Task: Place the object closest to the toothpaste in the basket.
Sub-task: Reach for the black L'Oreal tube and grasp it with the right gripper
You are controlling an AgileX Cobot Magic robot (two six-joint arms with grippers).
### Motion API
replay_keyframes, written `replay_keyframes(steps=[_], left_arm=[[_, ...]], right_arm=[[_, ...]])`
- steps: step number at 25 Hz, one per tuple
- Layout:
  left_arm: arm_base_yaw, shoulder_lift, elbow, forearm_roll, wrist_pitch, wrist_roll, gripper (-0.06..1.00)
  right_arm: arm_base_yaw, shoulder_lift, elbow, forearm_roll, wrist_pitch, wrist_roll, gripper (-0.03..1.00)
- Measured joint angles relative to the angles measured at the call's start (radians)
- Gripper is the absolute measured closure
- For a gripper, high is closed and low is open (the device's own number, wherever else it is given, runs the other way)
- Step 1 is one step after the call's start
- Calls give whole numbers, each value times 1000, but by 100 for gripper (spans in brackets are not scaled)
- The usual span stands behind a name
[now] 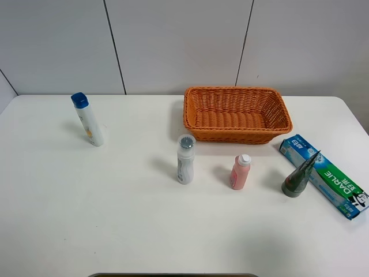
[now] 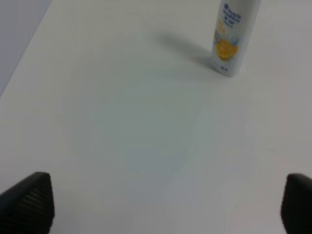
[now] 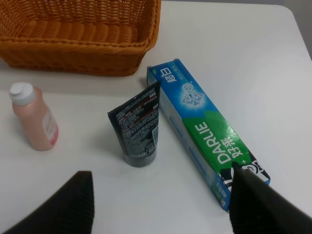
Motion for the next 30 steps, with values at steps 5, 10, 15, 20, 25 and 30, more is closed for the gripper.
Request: replay_keyframes(steps=[5, 10, 15, 20, 25, 30], left_arm=[[0, 0, 0, 0, 0, 0, 0], [0, 0, 0, 0, 0, 0, 0], [0, 0, 0, 0, 0, 0, 0], [0, 0, 0, 0, 0, 0, 0], [0, 0, 0, 0, 0, 0, 0], [0, 0, 0, 0, 0, 0, 0]], right_arm=[[0, 0, 0, 0, 0, 0, 34], [0, 0, 0, 0, 0, 0, 34], [0, 0, 0, 0, 0, 0, 34], [0, 0, 0, 0, 0, 0, 34], [0, 0, 0, 0, 0, 0, 34], [0, 0, 0, 0, -1, 0, 34]])
